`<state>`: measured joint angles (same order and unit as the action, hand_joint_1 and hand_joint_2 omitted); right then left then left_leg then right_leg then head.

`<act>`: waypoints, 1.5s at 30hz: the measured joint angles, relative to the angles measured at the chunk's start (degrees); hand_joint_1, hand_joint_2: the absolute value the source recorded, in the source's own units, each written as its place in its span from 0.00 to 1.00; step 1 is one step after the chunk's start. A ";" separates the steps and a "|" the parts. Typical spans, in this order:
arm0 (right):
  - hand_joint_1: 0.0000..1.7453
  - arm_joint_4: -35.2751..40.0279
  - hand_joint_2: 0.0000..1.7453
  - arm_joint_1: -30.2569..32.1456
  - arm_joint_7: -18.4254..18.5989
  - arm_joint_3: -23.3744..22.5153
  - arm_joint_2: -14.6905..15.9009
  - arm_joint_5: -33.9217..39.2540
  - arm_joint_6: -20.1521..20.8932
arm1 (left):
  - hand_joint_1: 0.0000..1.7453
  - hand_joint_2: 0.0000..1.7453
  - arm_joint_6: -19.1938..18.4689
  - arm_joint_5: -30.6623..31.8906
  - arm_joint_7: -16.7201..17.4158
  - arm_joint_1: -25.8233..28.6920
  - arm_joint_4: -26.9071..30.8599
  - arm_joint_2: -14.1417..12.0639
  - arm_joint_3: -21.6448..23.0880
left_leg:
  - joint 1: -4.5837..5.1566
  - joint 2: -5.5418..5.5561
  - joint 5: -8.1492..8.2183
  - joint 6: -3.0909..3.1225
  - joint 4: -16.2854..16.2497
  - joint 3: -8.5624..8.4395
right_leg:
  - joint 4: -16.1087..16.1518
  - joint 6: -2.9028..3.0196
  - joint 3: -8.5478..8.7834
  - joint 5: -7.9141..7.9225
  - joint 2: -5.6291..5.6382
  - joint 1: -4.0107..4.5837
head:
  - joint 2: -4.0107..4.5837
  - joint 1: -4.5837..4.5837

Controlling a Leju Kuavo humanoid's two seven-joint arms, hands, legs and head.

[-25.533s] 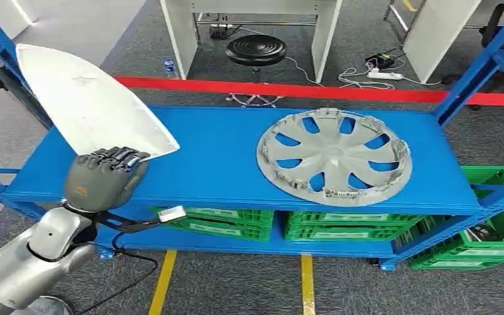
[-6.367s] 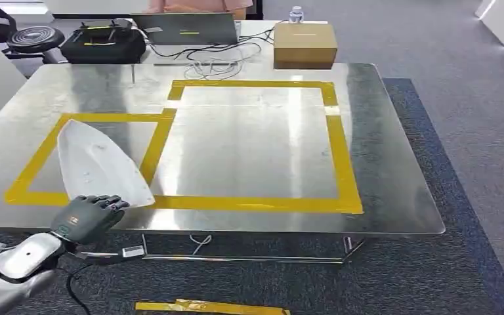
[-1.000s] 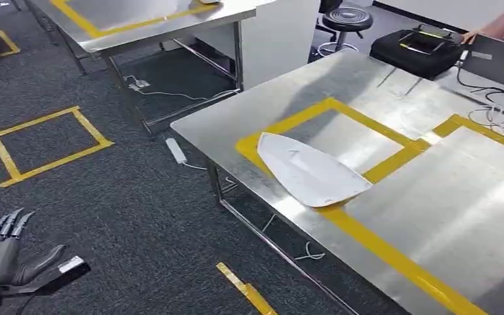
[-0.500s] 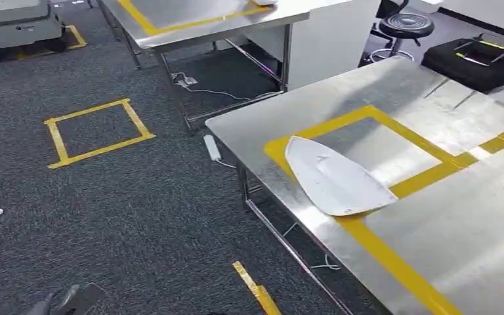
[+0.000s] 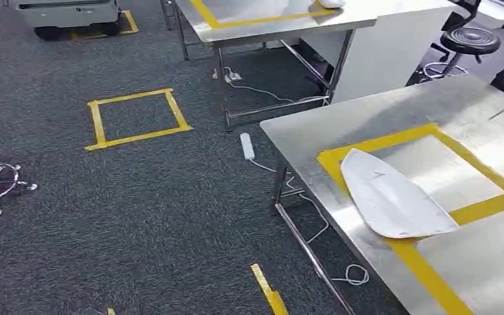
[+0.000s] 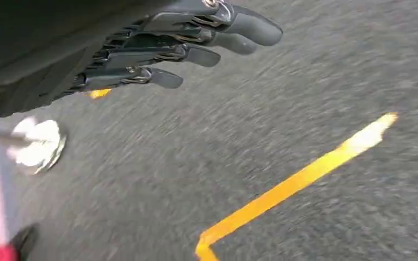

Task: Take the parts from the cabinet and place them on the table.

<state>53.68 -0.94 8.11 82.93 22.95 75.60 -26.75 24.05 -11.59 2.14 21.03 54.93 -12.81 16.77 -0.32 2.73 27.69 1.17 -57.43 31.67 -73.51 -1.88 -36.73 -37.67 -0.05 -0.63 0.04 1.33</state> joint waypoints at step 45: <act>0.00 -0.59 0.00 -0.96 -1.51 2.27 1.07 2.93 1.99 | 0.00 0.00 6.36 -19.67 -7.48 -6.22 -5.27 -5.33 22.77 | -0.90 -4.61 1.55 -2.51 -0.71 -1.22 | 16.41 -0.85 8.13 6.37 -4.63 -0.78 | 0.00 -0.28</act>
<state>53.09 -1.89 6.60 85.20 24.02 78.53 -24.76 30.40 -31.26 -5.33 14.80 49.66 -18.14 39.54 -1.21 -1.88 29.24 -1.34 -58.14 30.45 -57.11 -2.73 -28.60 -31.30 -4.68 -1.40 0.04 1.05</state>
